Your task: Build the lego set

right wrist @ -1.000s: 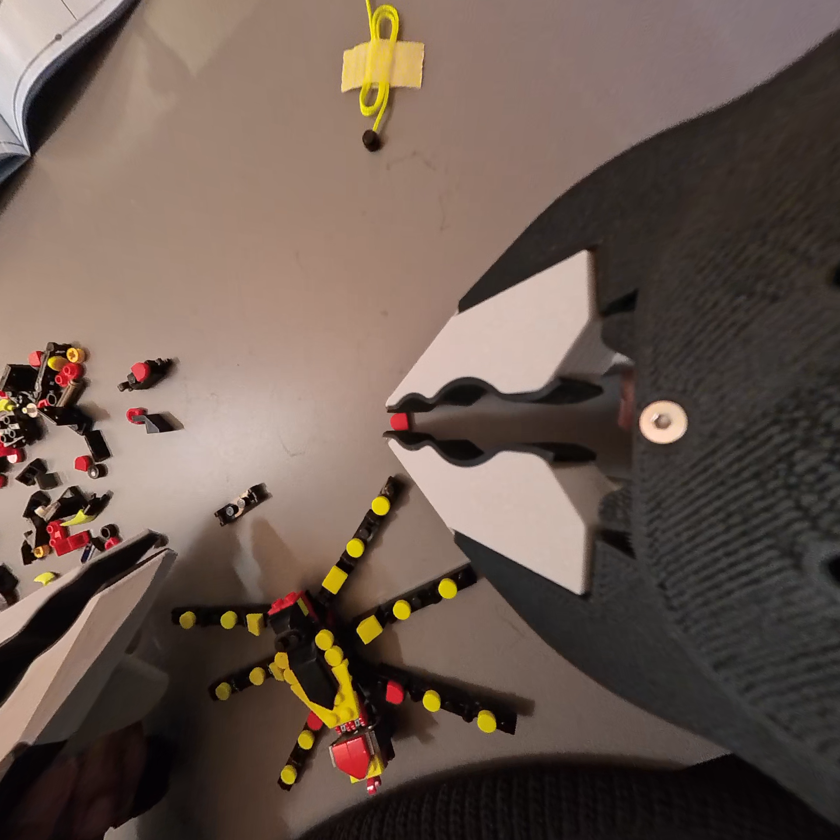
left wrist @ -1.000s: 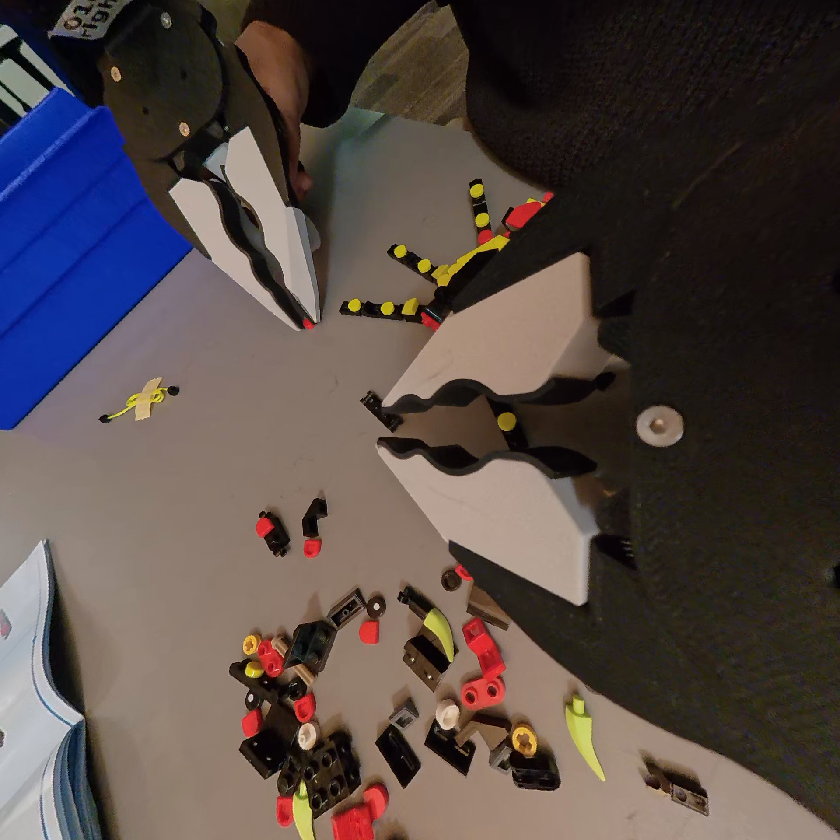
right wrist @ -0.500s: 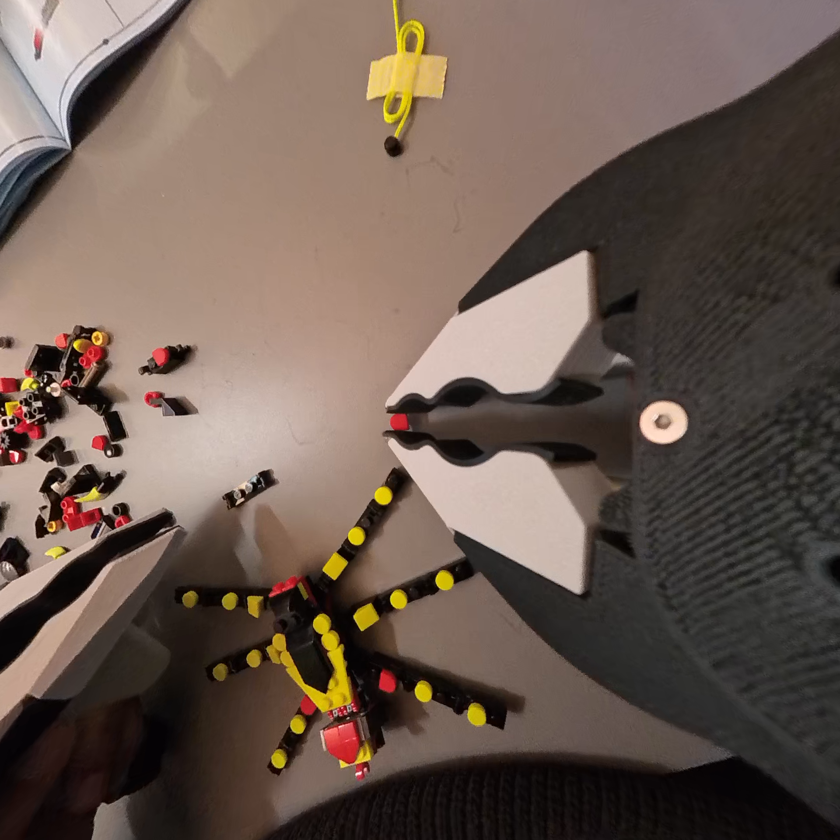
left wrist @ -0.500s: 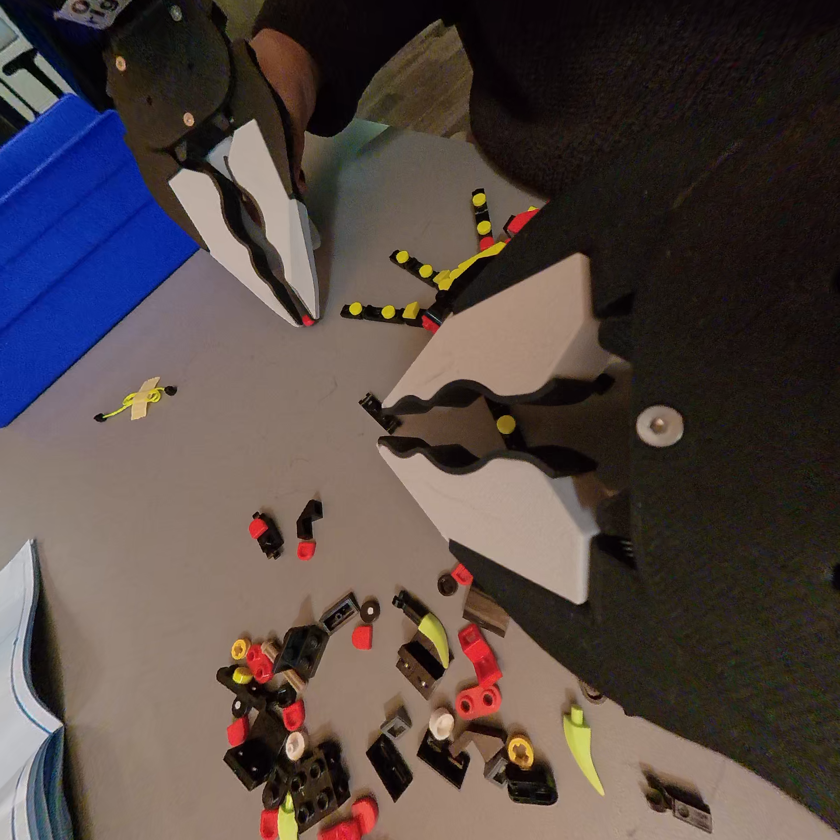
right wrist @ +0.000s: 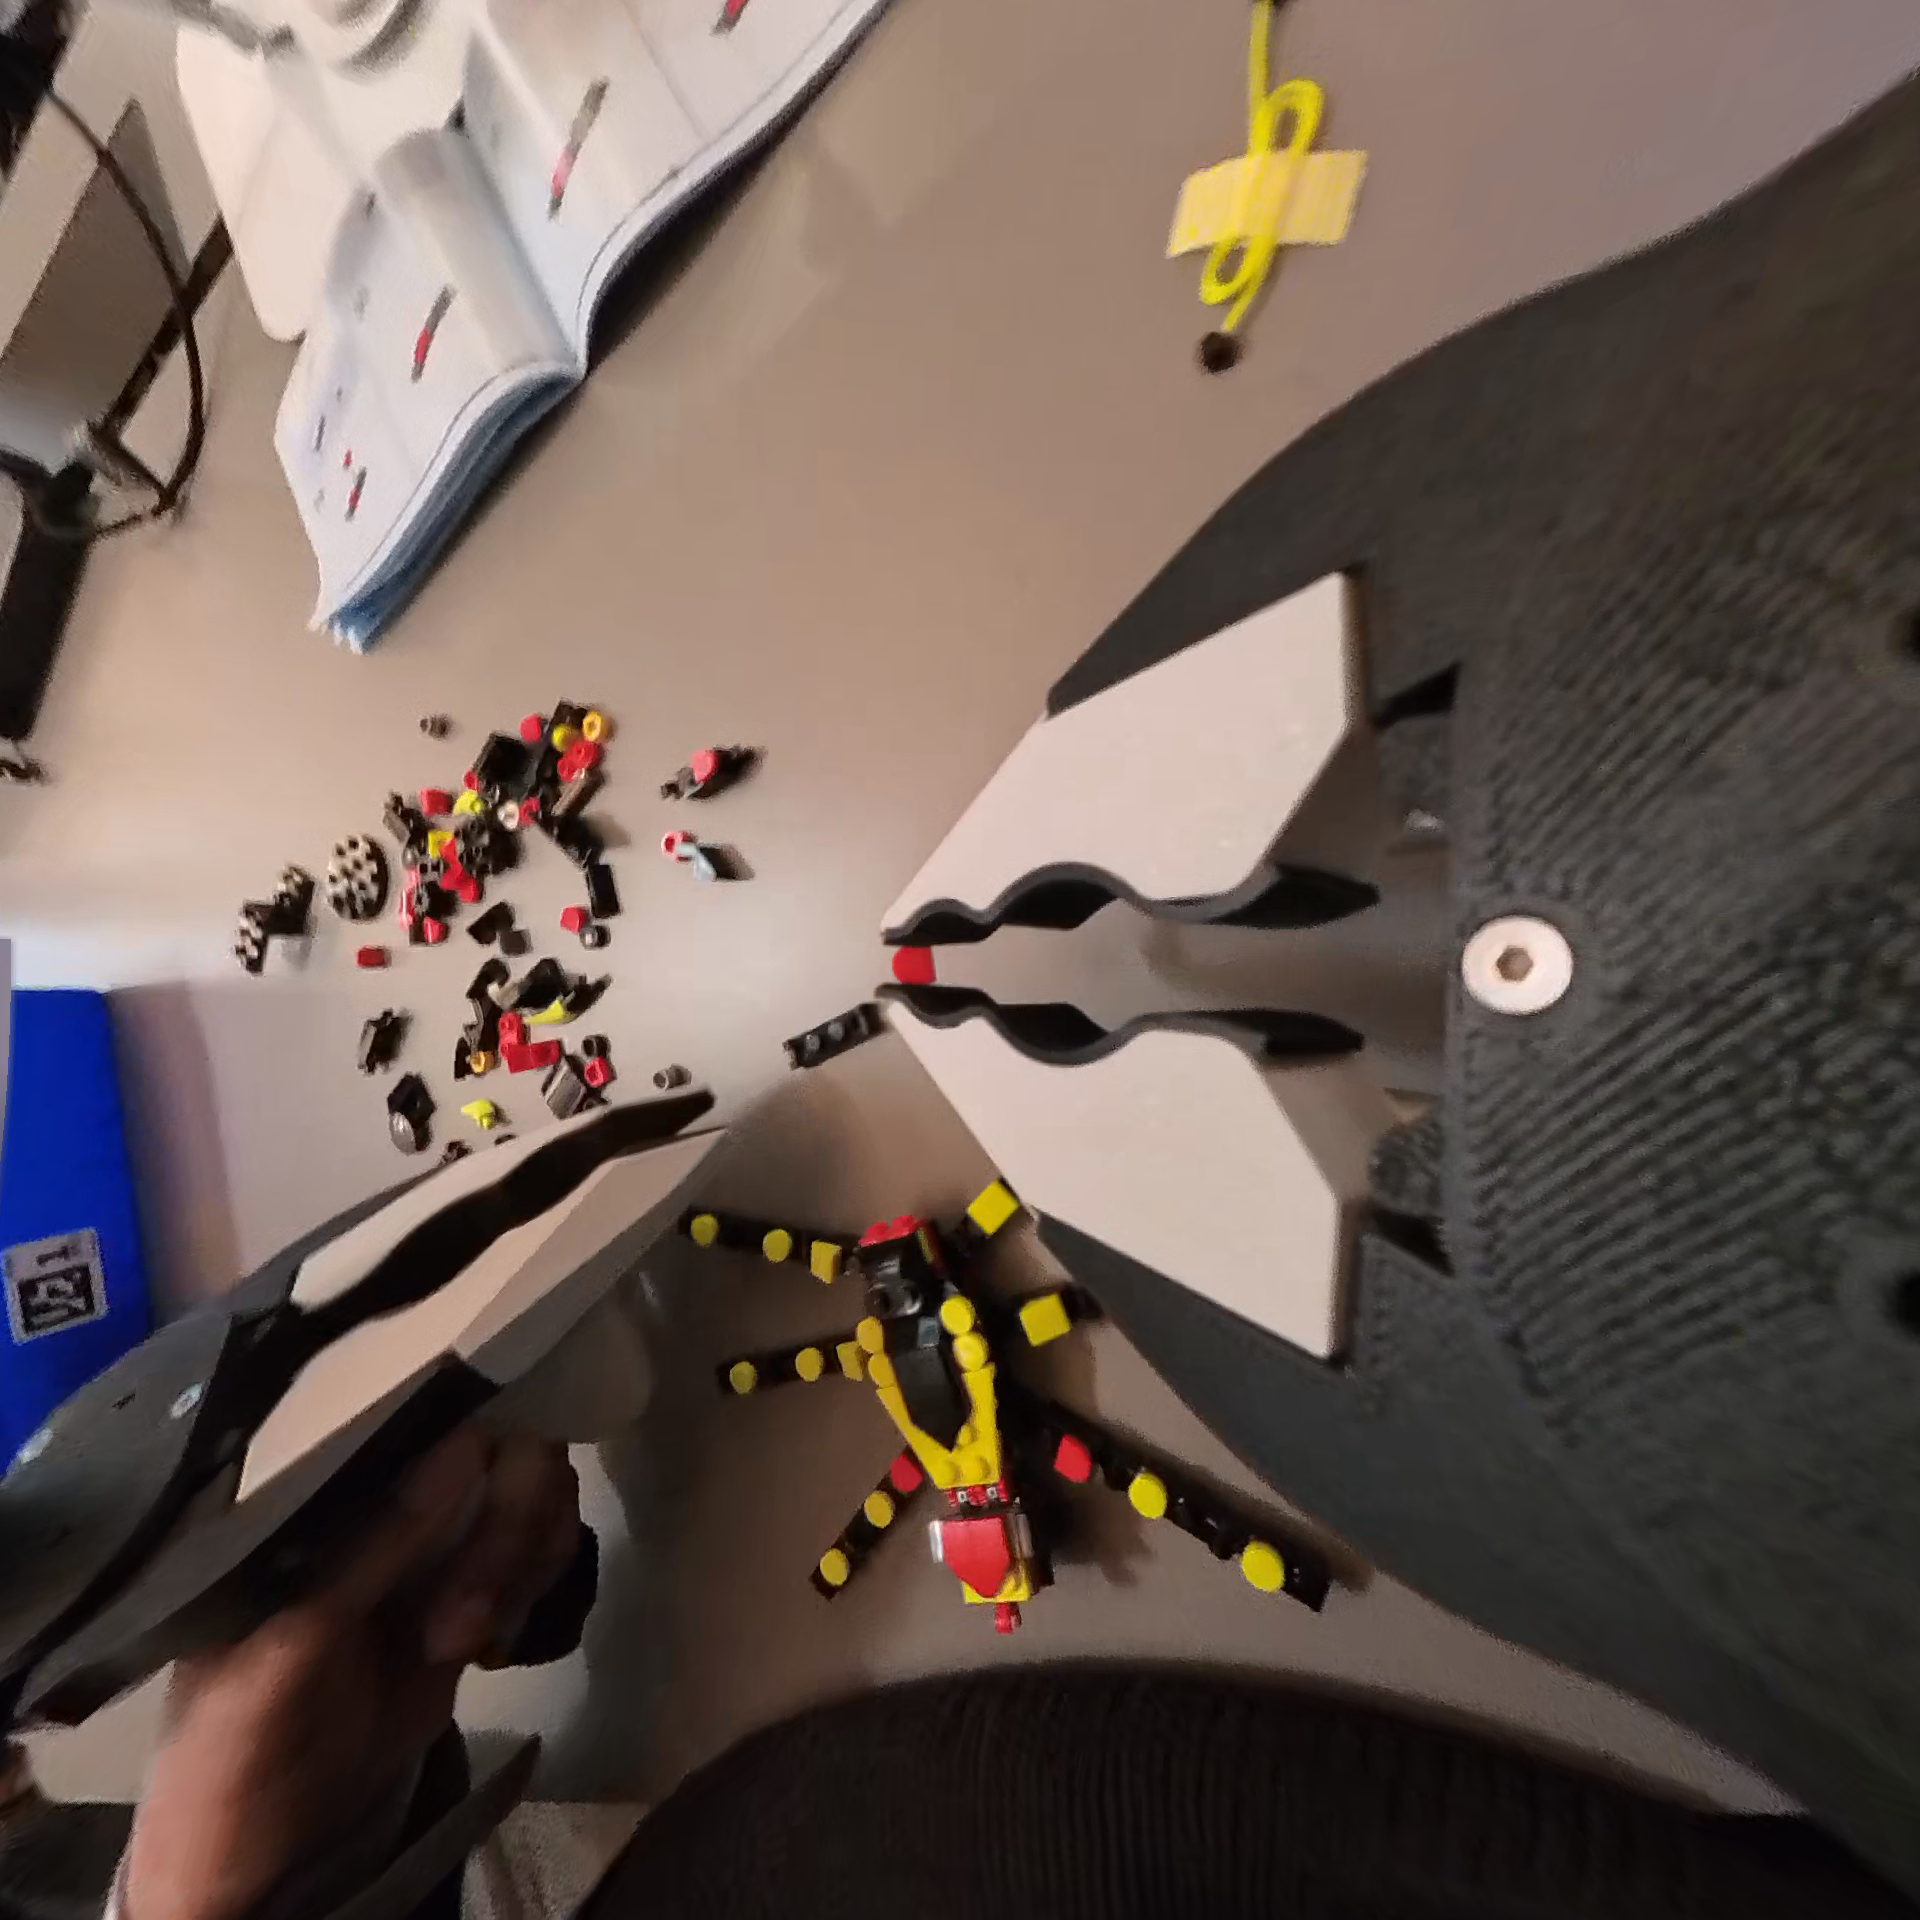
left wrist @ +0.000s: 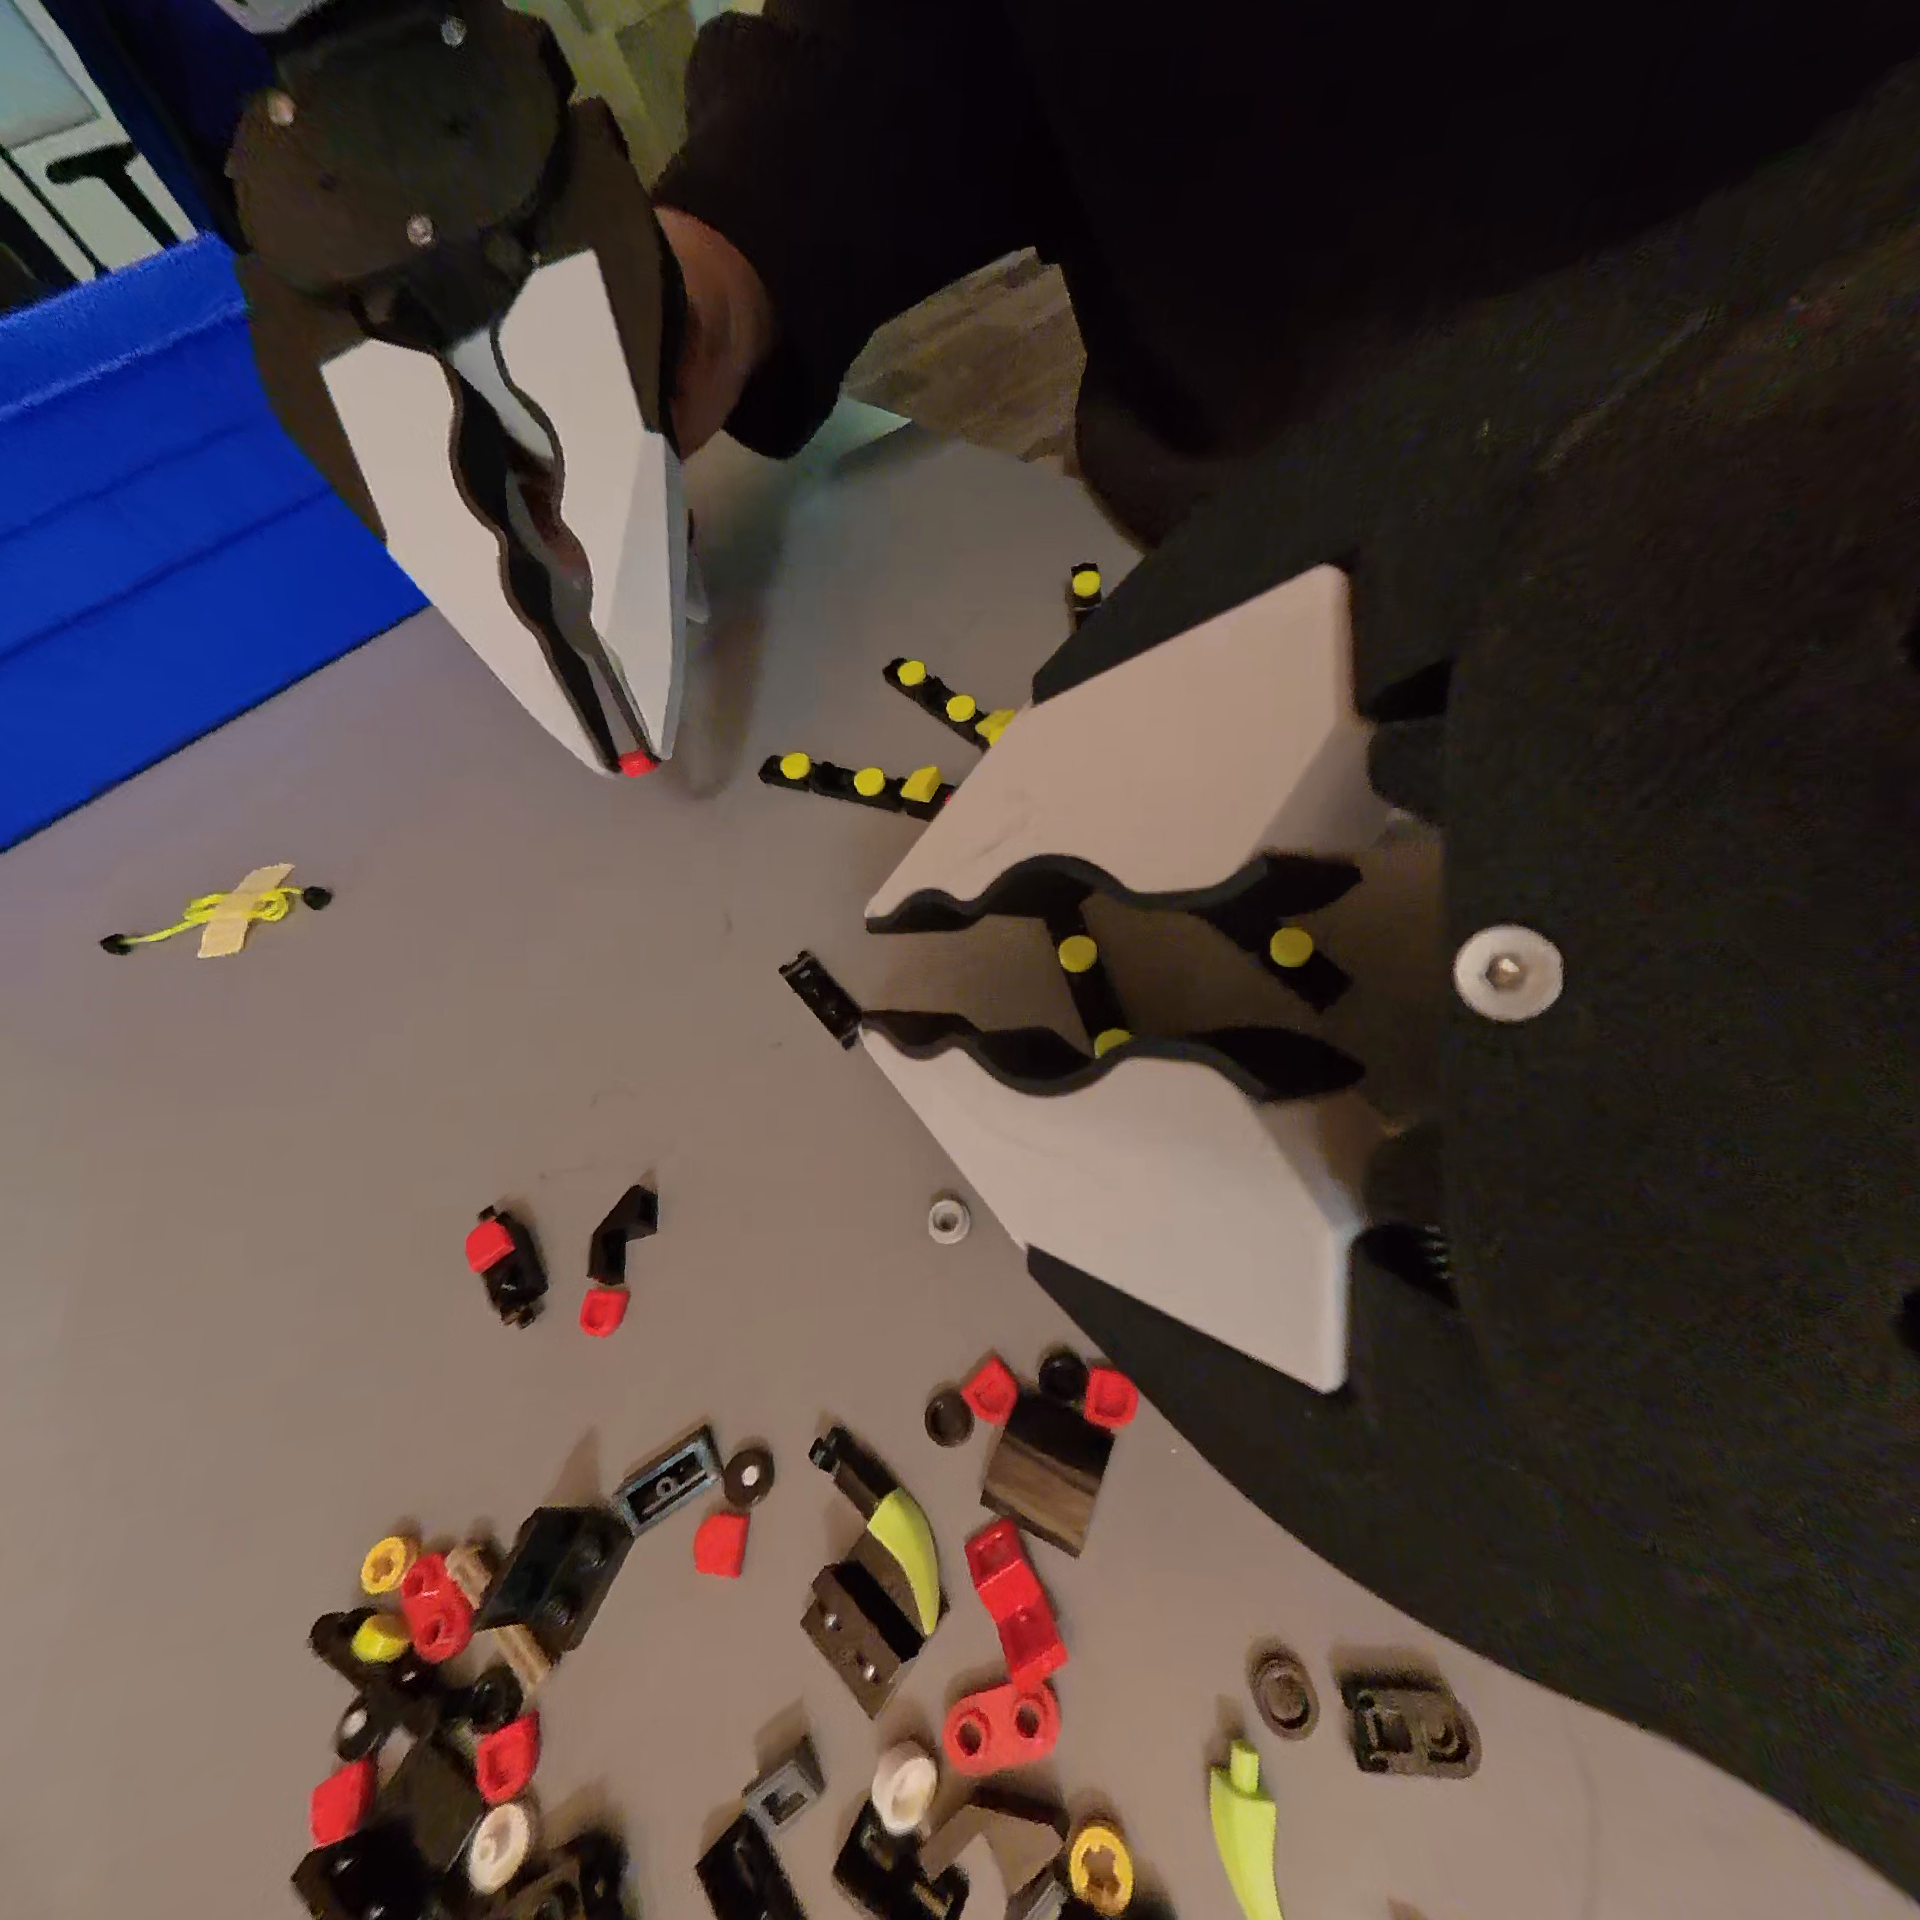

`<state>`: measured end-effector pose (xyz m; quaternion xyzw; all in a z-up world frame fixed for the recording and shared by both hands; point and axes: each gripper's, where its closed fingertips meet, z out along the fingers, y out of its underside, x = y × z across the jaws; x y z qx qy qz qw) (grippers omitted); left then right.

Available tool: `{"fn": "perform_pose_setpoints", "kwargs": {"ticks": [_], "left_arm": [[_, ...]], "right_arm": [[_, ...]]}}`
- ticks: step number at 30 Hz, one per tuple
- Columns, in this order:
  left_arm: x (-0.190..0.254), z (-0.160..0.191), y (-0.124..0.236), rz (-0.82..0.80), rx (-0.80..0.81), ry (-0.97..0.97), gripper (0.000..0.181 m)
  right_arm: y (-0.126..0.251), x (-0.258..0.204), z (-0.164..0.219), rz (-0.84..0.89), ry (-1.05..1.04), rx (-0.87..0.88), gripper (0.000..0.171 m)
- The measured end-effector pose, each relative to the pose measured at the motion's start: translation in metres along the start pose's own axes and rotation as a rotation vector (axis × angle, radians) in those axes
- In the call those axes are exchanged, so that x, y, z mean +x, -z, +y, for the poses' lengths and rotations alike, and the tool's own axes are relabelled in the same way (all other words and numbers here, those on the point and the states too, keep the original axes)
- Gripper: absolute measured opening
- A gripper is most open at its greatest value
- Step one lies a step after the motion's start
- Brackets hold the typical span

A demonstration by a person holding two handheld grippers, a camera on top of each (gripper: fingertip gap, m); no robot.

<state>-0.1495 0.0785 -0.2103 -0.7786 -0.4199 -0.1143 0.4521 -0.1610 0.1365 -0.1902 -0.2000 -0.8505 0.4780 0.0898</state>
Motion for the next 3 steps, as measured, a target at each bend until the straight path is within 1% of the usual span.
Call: {"fn": "perform_pose_setpoints", "kwargs": {"ticks": [1, 3], "left_arm": [[0.001, 0.003, -0.002, 0.010, -0.019, 0.025, 0.020], [0.003, 0.006, -0.006, 0.039, -0.048, 0.079, 0.027]], "right_arm": [[-0.007, -0.003, -0.001, -0.023, 0.016, -0.013, 0.005], [-0.020, -0.010, -0.002, -0.065, 0.051, -0.040, 0.006]]}}
